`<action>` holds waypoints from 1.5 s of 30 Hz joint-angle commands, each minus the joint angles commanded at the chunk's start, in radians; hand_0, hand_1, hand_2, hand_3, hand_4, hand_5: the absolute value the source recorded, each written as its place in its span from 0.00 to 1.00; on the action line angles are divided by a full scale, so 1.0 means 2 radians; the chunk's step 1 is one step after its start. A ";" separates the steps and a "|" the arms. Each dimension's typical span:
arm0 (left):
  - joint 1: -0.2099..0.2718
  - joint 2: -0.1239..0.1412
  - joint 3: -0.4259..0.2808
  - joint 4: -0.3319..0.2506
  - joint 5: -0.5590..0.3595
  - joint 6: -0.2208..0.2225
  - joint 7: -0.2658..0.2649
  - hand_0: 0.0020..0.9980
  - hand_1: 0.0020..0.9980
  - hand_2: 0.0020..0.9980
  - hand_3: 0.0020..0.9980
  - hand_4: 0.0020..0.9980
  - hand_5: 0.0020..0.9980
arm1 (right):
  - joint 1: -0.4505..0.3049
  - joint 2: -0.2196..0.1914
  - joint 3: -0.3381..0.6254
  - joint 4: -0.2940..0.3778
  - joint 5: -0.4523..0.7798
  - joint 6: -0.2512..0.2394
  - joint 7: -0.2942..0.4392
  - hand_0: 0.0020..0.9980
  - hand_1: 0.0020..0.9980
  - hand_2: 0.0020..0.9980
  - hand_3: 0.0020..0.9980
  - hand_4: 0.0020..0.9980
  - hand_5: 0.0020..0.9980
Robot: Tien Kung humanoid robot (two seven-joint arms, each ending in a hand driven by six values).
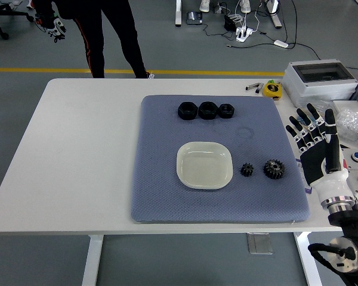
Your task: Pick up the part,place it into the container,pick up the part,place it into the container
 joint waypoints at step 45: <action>-0.003 0.001 -0.005 -0.002 0.002 -0.005 0.003 0.66 0.63 0.68 0.61 0.62 0.66 | 0.291 -0.127 -0.275 -0.190 -0.686 0.169 -0.262 0.78 0.77 0.83 0.88 1.00 0.37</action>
